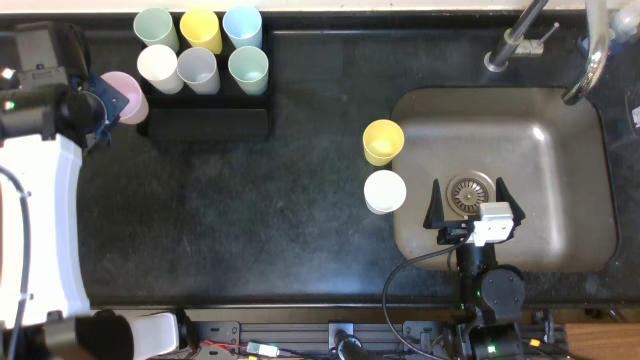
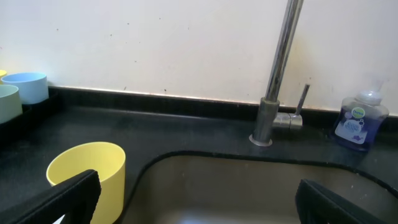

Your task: Store Cups

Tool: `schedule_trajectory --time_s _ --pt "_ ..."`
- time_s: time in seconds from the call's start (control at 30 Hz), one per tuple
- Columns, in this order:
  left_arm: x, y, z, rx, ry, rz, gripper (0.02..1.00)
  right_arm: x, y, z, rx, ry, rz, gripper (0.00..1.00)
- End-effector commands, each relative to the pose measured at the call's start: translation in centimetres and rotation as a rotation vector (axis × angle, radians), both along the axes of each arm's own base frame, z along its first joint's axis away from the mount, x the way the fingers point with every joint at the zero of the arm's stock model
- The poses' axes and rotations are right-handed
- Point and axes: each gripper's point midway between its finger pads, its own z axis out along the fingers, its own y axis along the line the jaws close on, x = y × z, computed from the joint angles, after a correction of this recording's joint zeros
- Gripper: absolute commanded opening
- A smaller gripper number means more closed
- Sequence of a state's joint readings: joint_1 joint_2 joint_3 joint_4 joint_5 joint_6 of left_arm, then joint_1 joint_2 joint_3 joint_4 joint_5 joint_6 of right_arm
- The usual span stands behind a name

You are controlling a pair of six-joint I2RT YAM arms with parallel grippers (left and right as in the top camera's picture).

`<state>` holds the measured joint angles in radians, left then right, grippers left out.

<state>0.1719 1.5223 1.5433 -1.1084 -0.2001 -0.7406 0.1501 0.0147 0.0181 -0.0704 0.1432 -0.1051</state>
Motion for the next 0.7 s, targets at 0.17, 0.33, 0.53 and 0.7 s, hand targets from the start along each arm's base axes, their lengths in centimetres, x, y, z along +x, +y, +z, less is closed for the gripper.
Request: schedule_trajectory --time_s 0.17,0.33,0.53,0.7 --pt "1.0 -1.0 -3.1 -0.049 0.073 -0.062 0.034 0.0 -0.3 -0.2 0.001 -0.005 -0.014 0.998" --pt "1.7 -0.9 -4.3 -0.046 0.095 -0.062 0.034 0.0 -0.3 -0.2 0.001 -0.005 -0.014 0.996" --pt "2.7 -0.8 -6.2 -0.055 0.124 -0.065 0.034 0.0 -0.3 -0.2 0.001 -0.005 -0.014 0.998" --pt "3.8 -0.6 -7.8 -0.056 0.138 -0.064 0.034 0.0 -0.3 -0.2 0.001 -0.005 -0.014 0.998"
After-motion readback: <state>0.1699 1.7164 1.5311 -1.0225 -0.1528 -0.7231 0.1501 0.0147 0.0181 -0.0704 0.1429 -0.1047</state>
